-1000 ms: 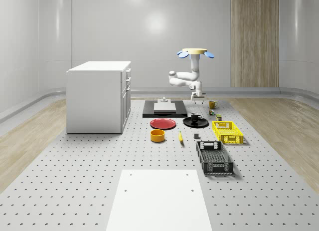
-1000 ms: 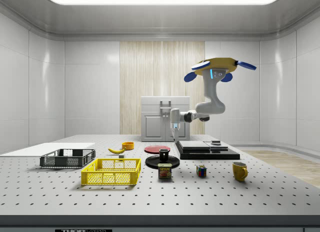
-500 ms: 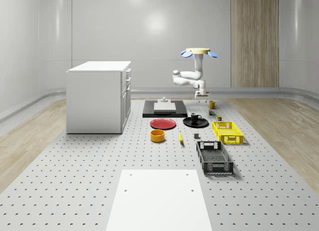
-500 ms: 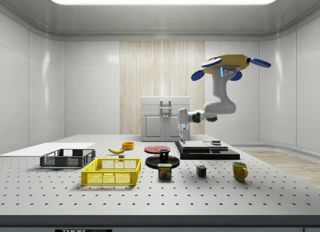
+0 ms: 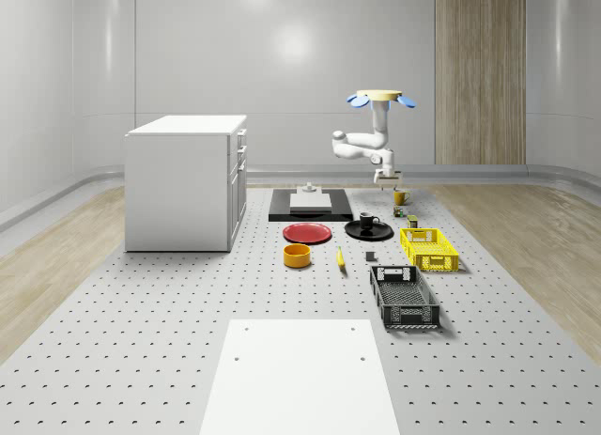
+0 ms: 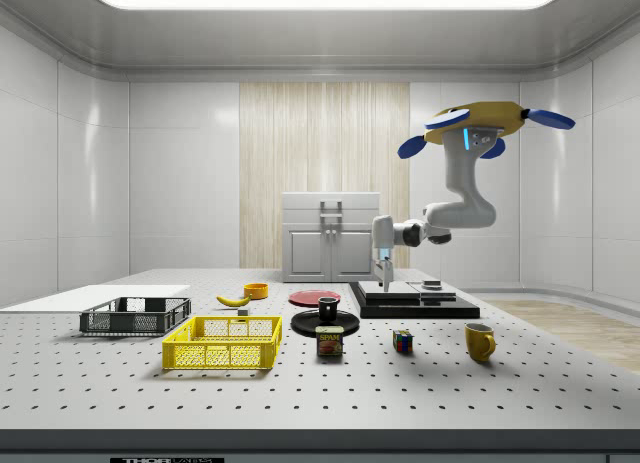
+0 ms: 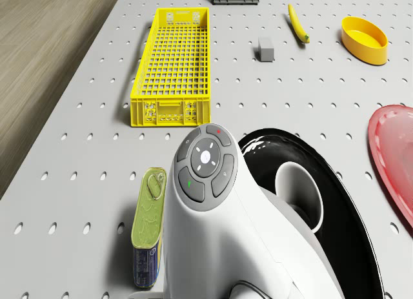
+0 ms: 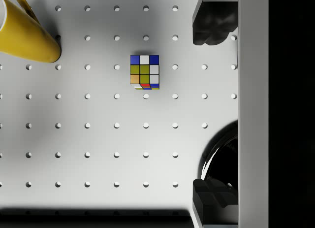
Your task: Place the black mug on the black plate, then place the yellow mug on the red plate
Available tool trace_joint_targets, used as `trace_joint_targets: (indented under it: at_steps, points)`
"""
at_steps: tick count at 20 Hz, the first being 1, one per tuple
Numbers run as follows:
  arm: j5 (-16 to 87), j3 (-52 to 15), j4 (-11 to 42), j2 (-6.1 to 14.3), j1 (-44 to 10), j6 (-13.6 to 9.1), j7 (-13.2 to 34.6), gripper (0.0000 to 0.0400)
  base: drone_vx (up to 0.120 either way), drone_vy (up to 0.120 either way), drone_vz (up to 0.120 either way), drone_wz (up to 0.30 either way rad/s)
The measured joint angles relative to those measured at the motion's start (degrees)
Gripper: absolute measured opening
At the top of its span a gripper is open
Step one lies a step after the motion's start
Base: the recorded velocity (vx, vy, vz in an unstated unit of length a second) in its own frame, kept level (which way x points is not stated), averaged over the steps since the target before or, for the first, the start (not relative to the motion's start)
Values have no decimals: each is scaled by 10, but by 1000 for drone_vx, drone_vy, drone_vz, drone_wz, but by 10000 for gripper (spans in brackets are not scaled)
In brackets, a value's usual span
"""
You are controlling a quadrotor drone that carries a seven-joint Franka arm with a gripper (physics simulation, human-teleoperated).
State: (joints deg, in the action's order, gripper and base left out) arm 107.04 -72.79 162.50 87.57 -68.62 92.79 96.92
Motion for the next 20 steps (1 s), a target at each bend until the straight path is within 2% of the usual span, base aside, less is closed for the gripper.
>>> trace_joint_targets:
  at_steps: [8,16,20]
  points:
    - [0,0,0,1,0,1,0,400,-120,120,0,0]
    - [0,0,0,1,0,1,0,400,-120,5,0,0]
    - [-1,0,0,1,0,1,0,400,-120,60,0,0]
